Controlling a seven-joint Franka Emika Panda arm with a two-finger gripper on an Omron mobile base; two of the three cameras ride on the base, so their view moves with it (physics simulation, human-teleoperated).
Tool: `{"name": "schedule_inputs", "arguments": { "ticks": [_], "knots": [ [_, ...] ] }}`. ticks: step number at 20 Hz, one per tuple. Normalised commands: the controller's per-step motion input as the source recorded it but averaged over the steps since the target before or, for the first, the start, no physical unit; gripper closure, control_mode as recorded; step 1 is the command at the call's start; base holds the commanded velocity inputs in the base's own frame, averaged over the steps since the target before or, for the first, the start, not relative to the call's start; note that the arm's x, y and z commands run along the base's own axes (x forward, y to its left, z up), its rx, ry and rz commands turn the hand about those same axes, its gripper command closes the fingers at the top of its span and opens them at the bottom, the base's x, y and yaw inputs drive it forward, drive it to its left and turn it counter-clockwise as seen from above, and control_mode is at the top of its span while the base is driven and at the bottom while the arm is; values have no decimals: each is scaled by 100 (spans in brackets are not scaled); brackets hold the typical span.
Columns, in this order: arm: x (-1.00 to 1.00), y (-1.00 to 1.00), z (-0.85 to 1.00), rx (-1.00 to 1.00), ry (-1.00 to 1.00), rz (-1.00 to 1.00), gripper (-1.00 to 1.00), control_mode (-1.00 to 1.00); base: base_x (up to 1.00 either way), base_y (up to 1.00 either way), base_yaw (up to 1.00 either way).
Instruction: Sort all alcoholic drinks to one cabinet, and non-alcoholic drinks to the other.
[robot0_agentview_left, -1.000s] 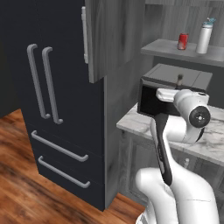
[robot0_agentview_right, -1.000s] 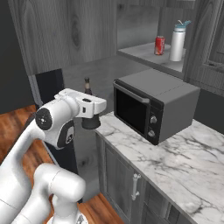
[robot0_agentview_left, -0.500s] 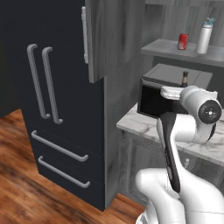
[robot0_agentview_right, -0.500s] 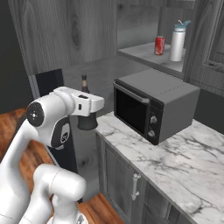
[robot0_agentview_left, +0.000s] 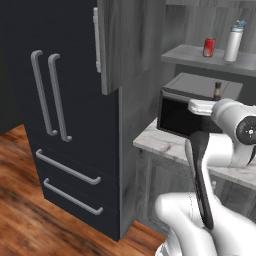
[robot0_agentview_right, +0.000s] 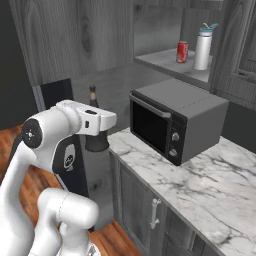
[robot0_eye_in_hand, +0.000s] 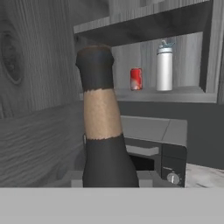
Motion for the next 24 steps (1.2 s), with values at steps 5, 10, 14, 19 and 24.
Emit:
{"name": "schedule_inputs", "arguments": {
  "ticks": [5,10,14,19,24],
  "knots": [
    [-15,0,11,0,0,0,100,-100,0,0,0],
    [-16,0,6,0,0,0,100,-100,0,0,0],
    [-10,0,1,0,0,0,100,-100,0,0,0],
    [-8,0,0,0,0,0,100,-100,0,0,0],
    [-9,0,0,0,0,0,100,-100,0,0,0]
  ]
}}
